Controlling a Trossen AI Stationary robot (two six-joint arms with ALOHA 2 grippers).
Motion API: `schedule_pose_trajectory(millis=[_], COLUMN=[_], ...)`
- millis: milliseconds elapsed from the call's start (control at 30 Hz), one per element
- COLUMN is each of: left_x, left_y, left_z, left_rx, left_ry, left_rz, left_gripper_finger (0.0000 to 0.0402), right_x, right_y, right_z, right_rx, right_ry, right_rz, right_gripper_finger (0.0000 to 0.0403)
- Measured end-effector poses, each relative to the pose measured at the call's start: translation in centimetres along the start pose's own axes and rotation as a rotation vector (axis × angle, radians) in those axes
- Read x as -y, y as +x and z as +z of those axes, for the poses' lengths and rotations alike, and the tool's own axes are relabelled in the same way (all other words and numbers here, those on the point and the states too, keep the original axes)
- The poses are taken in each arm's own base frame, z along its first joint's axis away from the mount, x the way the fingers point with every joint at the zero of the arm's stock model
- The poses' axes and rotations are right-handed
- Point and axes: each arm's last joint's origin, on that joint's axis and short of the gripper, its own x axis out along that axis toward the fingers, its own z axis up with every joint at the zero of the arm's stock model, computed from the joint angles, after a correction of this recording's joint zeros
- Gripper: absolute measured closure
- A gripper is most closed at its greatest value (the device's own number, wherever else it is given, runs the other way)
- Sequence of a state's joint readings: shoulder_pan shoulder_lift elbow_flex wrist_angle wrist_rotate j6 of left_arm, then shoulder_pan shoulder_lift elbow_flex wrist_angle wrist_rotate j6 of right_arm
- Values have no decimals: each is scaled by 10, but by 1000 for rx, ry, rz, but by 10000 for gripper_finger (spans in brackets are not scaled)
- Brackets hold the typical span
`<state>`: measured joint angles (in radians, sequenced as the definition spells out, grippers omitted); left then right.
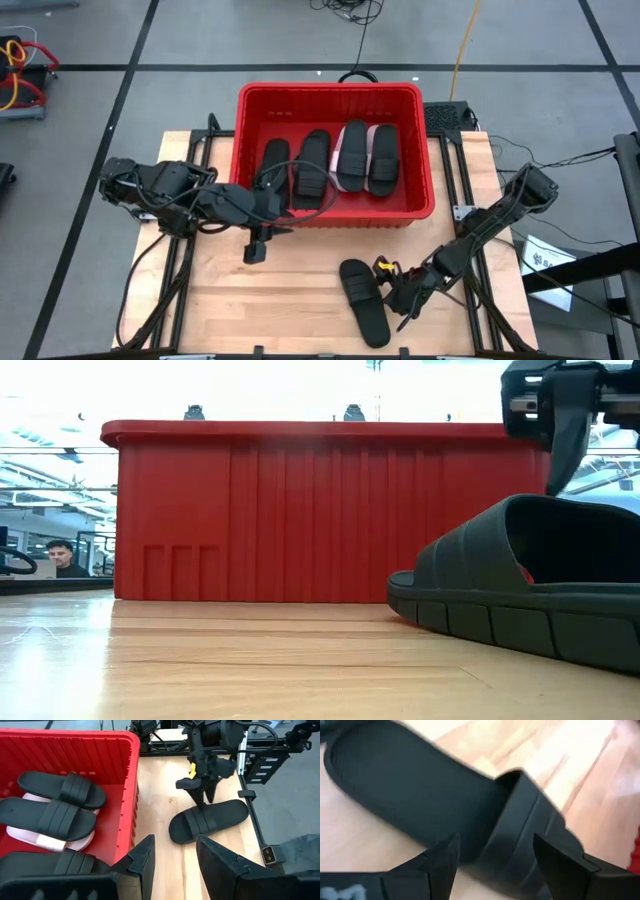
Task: Pick and place slides into bin
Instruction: Put the black slide into the red bin
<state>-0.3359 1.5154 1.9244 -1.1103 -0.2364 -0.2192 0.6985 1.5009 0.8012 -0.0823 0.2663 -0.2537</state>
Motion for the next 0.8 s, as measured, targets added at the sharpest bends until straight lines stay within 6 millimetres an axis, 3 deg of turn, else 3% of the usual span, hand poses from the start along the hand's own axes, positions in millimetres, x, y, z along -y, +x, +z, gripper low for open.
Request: schedule_pose_trajectory(millis=[300, 500, 800], left_x=[0, 0, -1], left_y=[0, 0, 0], left_z=[0, 0, -2], left_rx=[0, -2, -18], left_ry=[2, 7, 21], left_rz=[2, 3, 6], left_gripper_finger=[263, 263, 263], right_x=[2, 0, 3], right_y=[6, 7, 7], right_z=[-10, -17, -27], right_rx=[70, 52, -34], right_ry=[44, 37, -5], right_rz=[-133, -137, -321], right_gripper_finger=[161, 161, 161])
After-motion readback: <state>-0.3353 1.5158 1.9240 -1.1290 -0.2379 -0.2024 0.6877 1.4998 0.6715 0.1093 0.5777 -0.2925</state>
